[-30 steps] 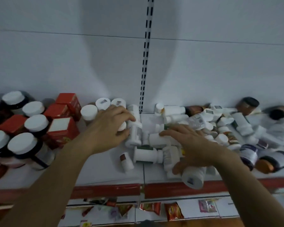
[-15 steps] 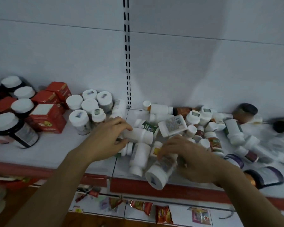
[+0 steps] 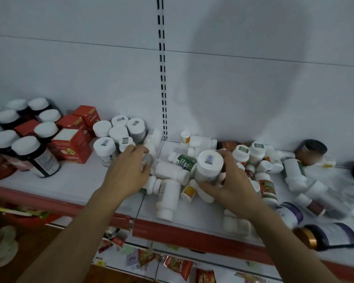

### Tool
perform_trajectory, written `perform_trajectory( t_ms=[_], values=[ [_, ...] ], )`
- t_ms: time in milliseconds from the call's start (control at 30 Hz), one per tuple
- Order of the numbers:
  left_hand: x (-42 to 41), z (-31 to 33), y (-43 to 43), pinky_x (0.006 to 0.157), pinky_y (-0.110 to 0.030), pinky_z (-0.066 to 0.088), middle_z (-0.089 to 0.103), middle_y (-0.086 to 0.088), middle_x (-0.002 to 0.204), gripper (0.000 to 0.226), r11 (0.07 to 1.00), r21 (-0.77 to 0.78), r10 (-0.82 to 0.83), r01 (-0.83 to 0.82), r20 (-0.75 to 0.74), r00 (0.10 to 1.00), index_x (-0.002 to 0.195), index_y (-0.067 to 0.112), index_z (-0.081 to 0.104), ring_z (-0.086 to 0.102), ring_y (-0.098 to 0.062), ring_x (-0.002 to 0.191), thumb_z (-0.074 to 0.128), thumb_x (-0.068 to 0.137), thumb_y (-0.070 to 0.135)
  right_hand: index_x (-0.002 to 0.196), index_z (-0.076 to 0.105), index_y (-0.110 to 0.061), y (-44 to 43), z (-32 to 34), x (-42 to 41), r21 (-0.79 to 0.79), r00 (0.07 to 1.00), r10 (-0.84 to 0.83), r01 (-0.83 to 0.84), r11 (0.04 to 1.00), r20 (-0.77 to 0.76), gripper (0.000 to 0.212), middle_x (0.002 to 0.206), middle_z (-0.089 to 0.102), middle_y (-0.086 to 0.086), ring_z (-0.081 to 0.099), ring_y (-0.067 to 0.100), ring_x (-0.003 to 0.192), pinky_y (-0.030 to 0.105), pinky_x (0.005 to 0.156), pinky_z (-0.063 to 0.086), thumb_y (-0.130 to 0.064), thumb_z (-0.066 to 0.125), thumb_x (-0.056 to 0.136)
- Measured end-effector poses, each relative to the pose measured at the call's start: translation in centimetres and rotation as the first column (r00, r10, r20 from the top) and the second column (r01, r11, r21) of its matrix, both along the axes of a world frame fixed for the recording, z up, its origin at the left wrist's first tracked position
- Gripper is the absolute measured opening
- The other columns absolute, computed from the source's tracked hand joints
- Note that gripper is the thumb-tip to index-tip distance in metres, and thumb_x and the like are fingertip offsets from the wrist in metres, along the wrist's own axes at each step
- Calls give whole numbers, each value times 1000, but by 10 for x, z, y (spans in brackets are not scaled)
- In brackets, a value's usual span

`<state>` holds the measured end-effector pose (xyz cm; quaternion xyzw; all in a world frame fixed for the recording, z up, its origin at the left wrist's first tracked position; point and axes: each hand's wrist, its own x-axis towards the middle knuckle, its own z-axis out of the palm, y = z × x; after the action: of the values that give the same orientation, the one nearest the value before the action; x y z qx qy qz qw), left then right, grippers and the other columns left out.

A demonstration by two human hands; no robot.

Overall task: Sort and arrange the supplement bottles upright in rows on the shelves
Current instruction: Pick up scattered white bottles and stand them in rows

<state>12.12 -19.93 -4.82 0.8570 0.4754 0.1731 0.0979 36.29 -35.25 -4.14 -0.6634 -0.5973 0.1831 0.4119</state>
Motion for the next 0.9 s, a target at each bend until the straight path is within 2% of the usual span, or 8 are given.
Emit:
perform_trajectory(
  t_ms=[200,300,367,433,533,633,800,900],
  values=[
    [19,-3,2,86,-44,52,51,-14,134,58,989,-118,74,-90,-130,989,145,17,39,58,-36,113,60,94,35,145,34,-32,8,8,-8,78,984,-121,132,988,-129,85,93,62,-23,67,3,83,15,69,55,-21,85,78],
    [26,-5,8,85,-42,51,49,-14,137,67,976,-204,51,-79,-141,989,154,24,21,57,-36,115,54,97,37,142,36,-36,18,16,-11,72,976,-149,162,984,-159,78,107,61,-18,67,-1,89,22,71,59,-26,83,81],
    [22,-1,10,84,-40,50,50,-11,134,73,968,-248,33,-37,-21,999,155,29,20,57,-33,115,57,93,35,142,36,-39,23,22,-13,67,970,-169,184,981,-176,75,117,60,-14,68,4,91,28,73,62,-32,80,82],
    [15,7,14,77,-35,48,55,-4,122,74,951,-307,45,30,236,971,149,34,29,62,-22,103,62,82,31,144,35,-40,31,27,-14,80,964,-183,201,976,-191,70,121,60,-8,69,8,93,35,75,62,-38,74,86],
    [-1,20,6,74,-26,51,59,1,115,73,926,-366,131,94,545,828,140,35,43,63,-7,84,69,73,23,147,34,-36,45,34,-21,75,960,-184,204,976,-213,53,111,58,-23,63,-9,92,36,84,57,-38,57,99],
    [-25,32,-4,80,-23,56,58,9,128,64,934,-335,176,121,729,662,131,33,55,64,-9,104,75,76,9,141,43,-31,65,37,-39,36,954,-169,183,982,-248,45,104,59,-23,60,-11,88,36,84,56,-39,55,99],
    [-82,40,15,93,-17,47,57,12,131,55,986,-165,139,-30,704,696,131,30,56,56,-4,119,75,81,16,124,53,-29,111,34,-81,24,990,-4,8,1000,-140,42,109,61,-17,60,-5,92,13,71,48,-26,75,87],
    [-115,33,33,86,-6,42,56,6,131,63,971,-188,232,-148,598,767,133,25,54,54,-4,112,77,78,5,111,57,-30,133,31,-105,-63,993,112,-109,992,45,34,99,64,-12,60,5,90,24,75,47,-27,74,82]
  ],
)
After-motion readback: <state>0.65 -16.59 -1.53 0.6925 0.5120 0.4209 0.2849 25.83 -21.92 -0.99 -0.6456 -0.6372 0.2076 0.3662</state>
